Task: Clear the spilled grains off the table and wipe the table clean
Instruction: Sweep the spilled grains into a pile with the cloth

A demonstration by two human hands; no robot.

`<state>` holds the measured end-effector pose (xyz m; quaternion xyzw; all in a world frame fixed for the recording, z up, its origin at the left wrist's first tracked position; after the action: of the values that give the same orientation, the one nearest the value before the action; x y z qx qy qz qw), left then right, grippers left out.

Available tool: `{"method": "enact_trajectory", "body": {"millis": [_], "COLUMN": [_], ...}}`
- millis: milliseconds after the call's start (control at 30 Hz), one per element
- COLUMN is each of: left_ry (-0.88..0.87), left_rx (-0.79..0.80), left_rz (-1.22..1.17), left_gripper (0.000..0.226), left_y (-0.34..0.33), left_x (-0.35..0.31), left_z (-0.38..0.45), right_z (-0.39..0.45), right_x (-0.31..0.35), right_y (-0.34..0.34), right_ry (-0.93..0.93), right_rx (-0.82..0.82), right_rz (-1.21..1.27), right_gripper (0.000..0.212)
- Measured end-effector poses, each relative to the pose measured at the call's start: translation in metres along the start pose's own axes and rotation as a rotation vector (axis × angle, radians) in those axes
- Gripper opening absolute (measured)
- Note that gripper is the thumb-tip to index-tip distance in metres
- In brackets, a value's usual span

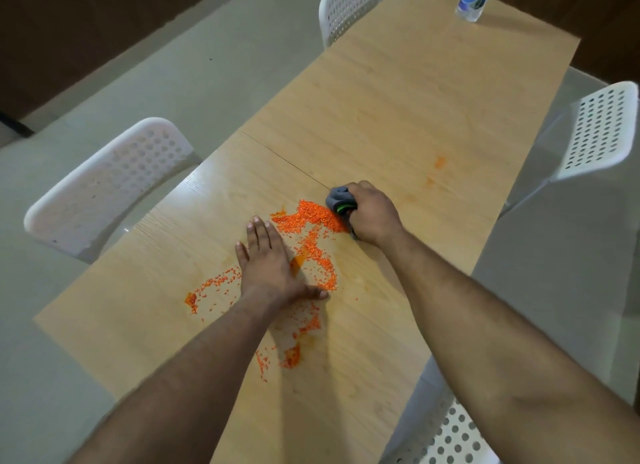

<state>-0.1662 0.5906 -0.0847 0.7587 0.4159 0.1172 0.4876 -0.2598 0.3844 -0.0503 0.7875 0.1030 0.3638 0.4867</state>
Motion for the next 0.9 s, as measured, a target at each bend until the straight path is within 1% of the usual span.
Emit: {"method": "enact_trajectory", "body": {"millis": [100,167,267,400,467,500,567,667,733,800,833,900], "left_ry": [-0.030,-0.055,-0.087,-0.149,-0.151,-0.138,-0.109,-0.075,-0.069,-0.053,-0.048,-0.066], "left_rx": [-0.013,-0.030,-0.100,-0.230,-0.324,-0.358,-0.401,-0.442,-0.447,-0.450,-0.454,-0.471], "left_rz": [-0.008,-0.014,-0.023,-0.190,-0.236,-0.240,-0.257,-0.315,-0.354,-0.385,-0.388,-0.350], "left_gripper": [0.175,0.162,0.131,0.081,0.063,0.060,0.060,0.051,0.050,0.052,0.052,0.043], "left_y": [0.002,0.002,0.002,0.008,0.015,0.018,0.023,0.032,0.036,0.039,0.040,0.041], "left_x": [0.007,0.011,0.018,0.027,0.032,0.035,0.038,0.040,0.039,0.038,0.038,0.037], "left_z": [-0.005,-0.009,-0.018,-0.038,-0.044,-0.044,-0.041,-0.036,-0.034,-0.033,-0.032,-0.030], "right_z": [-0.011,-0.023,-0.044,-0.067,-0.072,-0.073,-0.070,-0.062,-0.060,-0.059,-0.060,-0.059], "right_x": [0.015,0.024,0.038,0.050,0.048,0.046,0.036,0.021,0.012,0.006,0.005,0.005], "right_y": [-0.010,-0.019,-0.038,-0.056,-0.056,-0.053,-0.043,-0.032,-0.032,-0.037,-0.038,-0.039], "right_ry": [0.032,0.055,0.103,0.181,0.178,0.152,0.058,-0.151,-0.300,-0.388,-0.393,-0.376], "right_rx": [0.076,0.115,0.164,0.274,0.306,0.301,0.236,0.124,0.098,0.122,0.140,0.157], "right_rz": [-0.012,0.010,0.052,0.145,0.247,0.309,0.464,0.829,1.002,1.091,1.102,1.049], "right_gripper": [0.053,0.057,0.061,0.060,0.058,0.054,0.044,0.040,0.030,0.019,0.017,0.027]}}
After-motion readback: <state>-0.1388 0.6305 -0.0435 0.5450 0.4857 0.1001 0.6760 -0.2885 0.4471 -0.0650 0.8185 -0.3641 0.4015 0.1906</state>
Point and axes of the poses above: each hand's wrist, its own z-axis towards the middle knuckle, its own y-axis out of the back of the hand, x = y × z, the point moved 5 cm from there along z, towards the middle knuckle, and after that the axes turned 1 degree about y, right-handed, at the moved point
